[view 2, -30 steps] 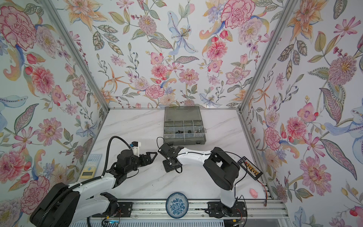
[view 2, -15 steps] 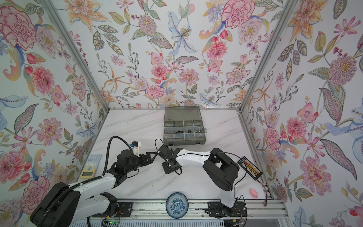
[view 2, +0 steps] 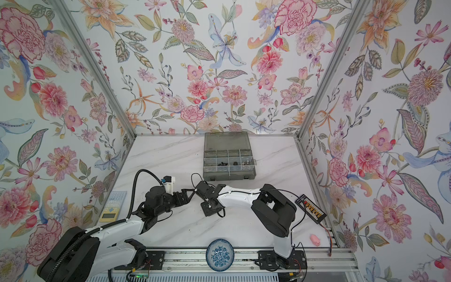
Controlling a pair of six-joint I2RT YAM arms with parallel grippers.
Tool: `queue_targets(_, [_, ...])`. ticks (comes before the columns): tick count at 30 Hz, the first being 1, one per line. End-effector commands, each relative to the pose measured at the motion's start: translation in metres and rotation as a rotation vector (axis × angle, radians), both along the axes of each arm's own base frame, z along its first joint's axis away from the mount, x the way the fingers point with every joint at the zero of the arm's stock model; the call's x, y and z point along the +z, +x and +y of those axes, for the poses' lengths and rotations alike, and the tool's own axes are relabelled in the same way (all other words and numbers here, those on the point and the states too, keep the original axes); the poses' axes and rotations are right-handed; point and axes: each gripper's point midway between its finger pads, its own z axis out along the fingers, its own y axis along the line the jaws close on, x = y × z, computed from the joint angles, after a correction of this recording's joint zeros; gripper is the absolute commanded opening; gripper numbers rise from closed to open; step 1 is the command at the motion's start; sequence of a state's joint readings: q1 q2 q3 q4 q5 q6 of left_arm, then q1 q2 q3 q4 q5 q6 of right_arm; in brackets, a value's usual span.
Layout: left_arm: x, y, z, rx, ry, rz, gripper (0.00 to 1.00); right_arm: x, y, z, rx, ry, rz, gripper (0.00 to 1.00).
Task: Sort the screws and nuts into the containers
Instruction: 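Lift the silver hex nut and carry it over the grey box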
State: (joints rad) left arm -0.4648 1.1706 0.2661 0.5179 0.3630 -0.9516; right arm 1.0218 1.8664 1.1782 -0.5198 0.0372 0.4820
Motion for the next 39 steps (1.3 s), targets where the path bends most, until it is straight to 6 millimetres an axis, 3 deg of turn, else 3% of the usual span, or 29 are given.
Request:
queue_targets(1, [0.003, 0.001, 0.004, 0.013, -0.012, -0.011, 0.99, -0.006, -0.006, -0.01, 0.022, -0.058, 0.01, 0.17])
queue_targets(12, [0.004, 0.0, 0.004, 0.013, -0.014, -0.011, 0.99, 0.033, 0.009, -0.001, 0.101, 0.056, -0.066, 0.02])
queue_targets(17, [0.005, 0.0, 0.005, 0.015, -0.011, -0.016, 0.99, 0.055, 0.033, -0.015, 0.065, 0.093, -0.112, 0.01])
queue_targets(23, [0.006, 0.001, 0.005, 0.017, -0.012, -0.015, 0.99, 0.079, 0.082, -0.056, -0.055, 0.119, -0.174, 0.0])
queue_targets(31, [0.007, 0.002, 0.004, 0.016, -0.012, -0.014, 0.99, 0.111, 0.16, -0.134, -0.269, 0.155, -0.252, 0.0])
queue_targets(36, [0.009, 0.003, 0.004, 0.024, -0.017, -0.012, 0.99, 0.115, 0.203, -0.18, -0.394, 0.144, -0.274, 0.0])
queue_targets(39, [0.011, 0.003, 0.005, 0.026, -0.017, -0.016, 0.99, 0.113, 0.225, -0.198, -0.446, 0.157, -0.269, 0.0])
